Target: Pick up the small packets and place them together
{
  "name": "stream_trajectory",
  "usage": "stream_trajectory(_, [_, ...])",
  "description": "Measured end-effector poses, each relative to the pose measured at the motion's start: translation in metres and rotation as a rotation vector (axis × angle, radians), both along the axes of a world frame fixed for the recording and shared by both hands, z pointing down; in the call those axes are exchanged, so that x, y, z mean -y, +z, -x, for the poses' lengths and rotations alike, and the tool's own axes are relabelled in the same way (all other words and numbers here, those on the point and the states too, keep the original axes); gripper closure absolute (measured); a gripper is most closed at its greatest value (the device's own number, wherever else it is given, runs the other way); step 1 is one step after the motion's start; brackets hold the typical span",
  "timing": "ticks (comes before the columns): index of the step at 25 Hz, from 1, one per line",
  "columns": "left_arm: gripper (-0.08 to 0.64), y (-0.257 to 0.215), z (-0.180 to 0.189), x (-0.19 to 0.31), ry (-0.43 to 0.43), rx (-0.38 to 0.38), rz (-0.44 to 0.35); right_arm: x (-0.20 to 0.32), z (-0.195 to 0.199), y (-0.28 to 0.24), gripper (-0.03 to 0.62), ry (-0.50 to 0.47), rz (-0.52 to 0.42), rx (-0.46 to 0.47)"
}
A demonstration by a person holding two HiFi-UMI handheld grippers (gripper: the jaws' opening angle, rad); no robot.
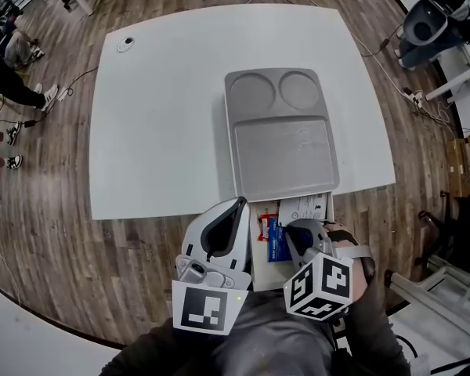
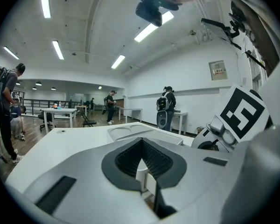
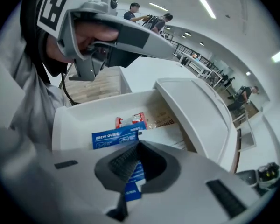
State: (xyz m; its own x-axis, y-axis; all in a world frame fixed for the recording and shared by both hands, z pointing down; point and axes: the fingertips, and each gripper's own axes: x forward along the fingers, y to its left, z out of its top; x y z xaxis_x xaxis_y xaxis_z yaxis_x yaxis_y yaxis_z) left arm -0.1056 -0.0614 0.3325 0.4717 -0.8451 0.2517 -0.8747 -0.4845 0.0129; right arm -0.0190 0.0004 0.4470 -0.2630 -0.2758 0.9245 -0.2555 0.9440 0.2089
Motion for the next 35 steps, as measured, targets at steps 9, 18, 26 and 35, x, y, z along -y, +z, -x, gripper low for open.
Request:
stream_trajectory(9, [0.560,-0.002,-0.002,-0.001,-0.009,-0.003,-0.010,0.002,-0.001,-0.017,0.588,0.016,-0.008,0.039])
stream_trajectory(18, [0.560,-0.013,0.008,-0.007,-0.088,-0.036,-0.006,-0.003,-0.001,-0.063,0.589,0.036,-0.083,0.117])
stream_trajectory(26, [0.560,-0.060,0.010,-0.004,-0.106,-0.027,-0.092,-0.008,0.006,-0.119,0.589,0.063,-0.099,0.265])
stream_trajectory(35, [0.560,-0.099,0.004,0.017,-0.080,-0.010,-0.162,0.033,0.035,-0.190,0.589,0.038,-0.109,0.487])
